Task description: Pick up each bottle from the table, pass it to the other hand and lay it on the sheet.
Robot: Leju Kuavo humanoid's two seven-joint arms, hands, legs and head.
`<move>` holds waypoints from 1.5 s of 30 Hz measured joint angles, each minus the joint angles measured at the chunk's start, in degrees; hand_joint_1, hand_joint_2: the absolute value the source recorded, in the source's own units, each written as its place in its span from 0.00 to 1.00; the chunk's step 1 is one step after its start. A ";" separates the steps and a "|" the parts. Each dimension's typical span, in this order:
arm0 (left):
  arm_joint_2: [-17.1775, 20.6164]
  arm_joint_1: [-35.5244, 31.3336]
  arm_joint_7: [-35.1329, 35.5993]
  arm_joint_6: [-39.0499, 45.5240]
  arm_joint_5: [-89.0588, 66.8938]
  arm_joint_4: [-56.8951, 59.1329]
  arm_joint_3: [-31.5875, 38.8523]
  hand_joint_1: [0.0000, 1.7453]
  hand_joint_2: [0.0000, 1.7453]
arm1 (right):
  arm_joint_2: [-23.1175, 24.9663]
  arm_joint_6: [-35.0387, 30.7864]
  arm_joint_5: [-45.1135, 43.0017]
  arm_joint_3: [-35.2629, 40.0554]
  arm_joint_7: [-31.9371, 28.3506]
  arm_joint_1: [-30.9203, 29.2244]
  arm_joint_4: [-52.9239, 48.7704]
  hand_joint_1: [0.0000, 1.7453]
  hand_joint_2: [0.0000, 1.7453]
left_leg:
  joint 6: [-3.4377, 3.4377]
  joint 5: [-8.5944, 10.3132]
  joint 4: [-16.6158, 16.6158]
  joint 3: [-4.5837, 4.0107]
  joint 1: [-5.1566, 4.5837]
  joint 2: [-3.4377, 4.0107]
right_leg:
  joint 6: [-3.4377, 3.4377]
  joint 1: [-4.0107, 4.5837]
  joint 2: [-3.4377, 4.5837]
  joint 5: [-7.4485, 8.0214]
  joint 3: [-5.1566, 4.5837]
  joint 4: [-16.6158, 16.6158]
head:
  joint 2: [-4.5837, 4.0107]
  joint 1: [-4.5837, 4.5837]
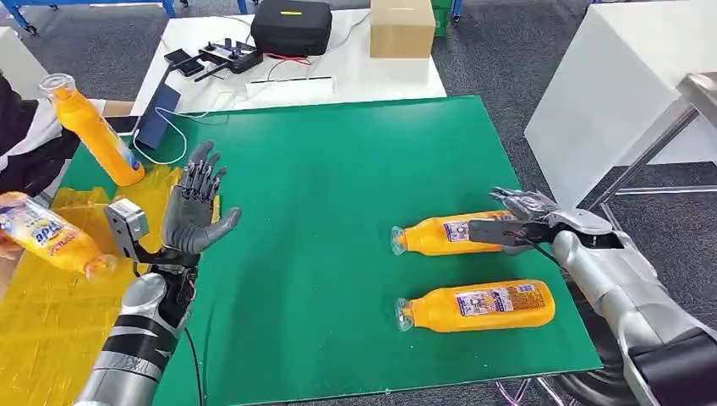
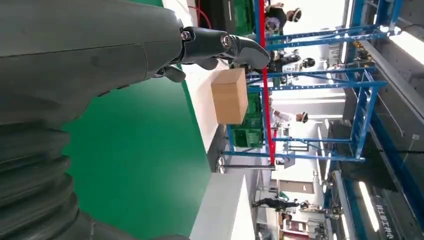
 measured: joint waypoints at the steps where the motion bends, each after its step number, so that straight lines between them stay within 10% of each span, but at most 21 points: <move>1: 0.00 -0.03 0.00 0.00 0.00 0.11 -0.02 0.00 1.00 | -0.02 -0.02 0.00 0.15 -0.11 0.03 0.22 0.00 1.00 | 0.00 0.00 0.00 0.00 0.00 0.00 | 0.00 0.00 0.00 0.00 0.00 0.00 | 0.00 0.00; 28: 0.00 -0.67 -0.09 0.37 0.17 1.48 -0.37 0.00 1.00 | 5.00 -5.75 1.72 4.35 -1.68 1.76 4.26 0.00 1.00 | 0.00 0.00 0.00 0.02 0.01 0.03 | 0.00 0.00 0.01 0.00 0.00 0.00 | 0.00 -0.02; 29: 0.00 -0.67 -0.09 0.39 0.17 1.51 -0.39 0.00 1.00 | 5.18 -5.95 1.86 4.39 -1.49 1.78 4.31 0.09 1.00 | 0.00 0.00 0.00 0.03 0.02 0.05 | 0.00 0.01 0.02 0.00 0.00 0.00 | 0.00 0.00; 30: 0.00 -0.67 -0.09 0.39 0.17 1.55 -0.42 0.00 1.00 | 5.40 -6.19 2.16 4.48 -1.38 1.78 4.44 0.77 1.00 | 0.00 0.00 0.00 0.05 0.02 0.07 | 0.00 0.01 0.03 0.00 0.00 0.00 | 0.02 0.00; 32: -0.02 -0.67 -0.09 0.39 0.22 1.60 -0.44 0.00 1.00 | 5.66 -6.34 2.84 4.74 -1.00 1.73 4.81 0.89 1.00 | 0.00 0.00 0.00 0.07 0.02 0.07 | 0.00 0.01 0.03 0.00 0.01 0.00 | 0.00 0.00; 45: -0.02 -0.72 -0.11 0.37 0.31 2.38 -0.57 0.00 1.00 | 5.70 -5.14 3.85 6.21 -1.97 1.28 5.92 0.86 1.00 | 0.00 0.00 0.00 0.17 0.01 0.06 | 0.01 0.00 0.03 0.01 0.11 -0.01 | 0.00 0.00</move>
